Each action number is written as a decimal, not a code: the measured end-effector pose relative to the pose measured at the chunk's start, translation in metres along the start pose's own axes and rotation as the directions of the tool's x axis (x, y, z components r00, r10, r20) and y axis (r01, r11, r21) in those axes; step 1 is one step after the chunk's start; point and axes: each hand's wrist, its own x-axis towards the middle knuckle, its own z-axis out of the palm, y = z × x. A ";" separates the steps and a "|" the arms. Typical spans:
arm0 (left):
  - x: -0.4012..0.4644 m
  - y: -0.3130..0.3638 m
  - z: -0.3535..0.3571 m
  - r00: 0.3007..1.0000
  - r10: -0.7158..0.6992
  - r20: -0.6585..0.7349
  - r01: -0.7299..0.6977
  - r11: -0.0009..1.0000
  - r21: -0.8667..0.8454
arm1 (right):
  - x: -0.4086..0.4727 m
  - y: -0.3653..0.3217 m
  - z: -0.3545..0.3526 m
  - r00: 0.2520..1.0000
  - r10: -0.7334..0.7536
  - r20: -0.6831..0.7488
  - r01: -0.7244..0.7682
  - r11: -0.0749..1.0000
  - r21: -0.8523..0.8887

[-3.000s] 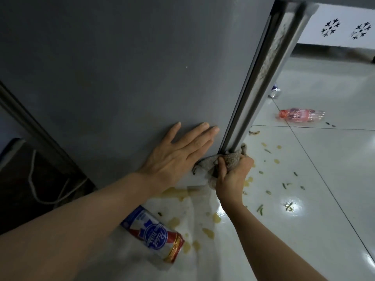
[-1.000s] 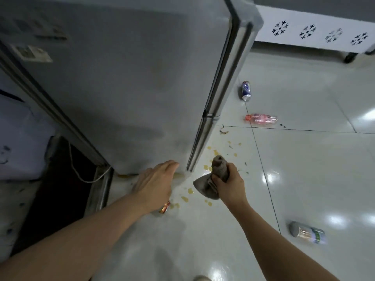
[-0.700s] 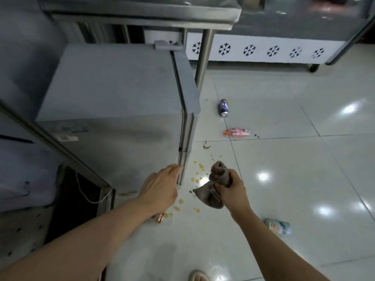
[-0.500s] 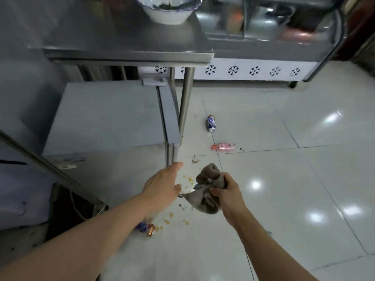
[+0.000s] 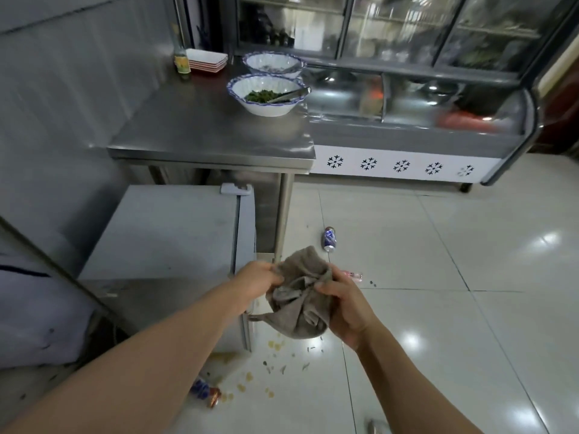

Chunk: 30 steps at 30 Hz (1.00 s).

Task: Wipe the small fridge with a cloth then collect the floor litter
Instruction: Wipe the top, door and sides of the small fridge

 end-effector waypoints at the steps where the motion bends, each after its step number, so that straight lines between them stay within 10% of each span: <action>1: -0.001 0.005 -0.002 0.999 -0.001 -0.036 0.000 0.999 -0.036 | 0.001 -0.005 0.000 1.000 -0.005 0.007 0.005 1.000 -0.007; 10: -0.001 0.042 -0.035 0.975 0.037 -0.218 -0.034 0.999 0.018 | 0.024 -0.038 0.019 0.970 -0.244 -0.012 0.163 0.684 -0.711; 16: 0.021 0.049 -0.064 0.957 -0.004 -0.289 -0.032 0.992 -0.123 | 0.062 -0.062 0.037 0.968 -0.249 -0.039 0.146 0.683 -0.716; 22: 0.058 0.042 -0.106 0.926 -0.265 -0.269 0.113 0.874 -0.473 | 0.107 -0.073 0.058 0.984 0.089 0.156 0.043 0.726 -0.686; 26: 0.078 0.037 -0.135 0.944 -0.289 -0.156 0.158 0.815 -0.557 | 0.143 -0.071 0.075 0.989 0.036 0.147 0.129 0.304 -0.944; 30: 0.093 0.027 -0.152 0.989 -0.099 -0.113 0.065 0.960 -0.274 | 0.179 -0.069 0.084 0.991 -0.068 0.111 0.126 0.294 -0.948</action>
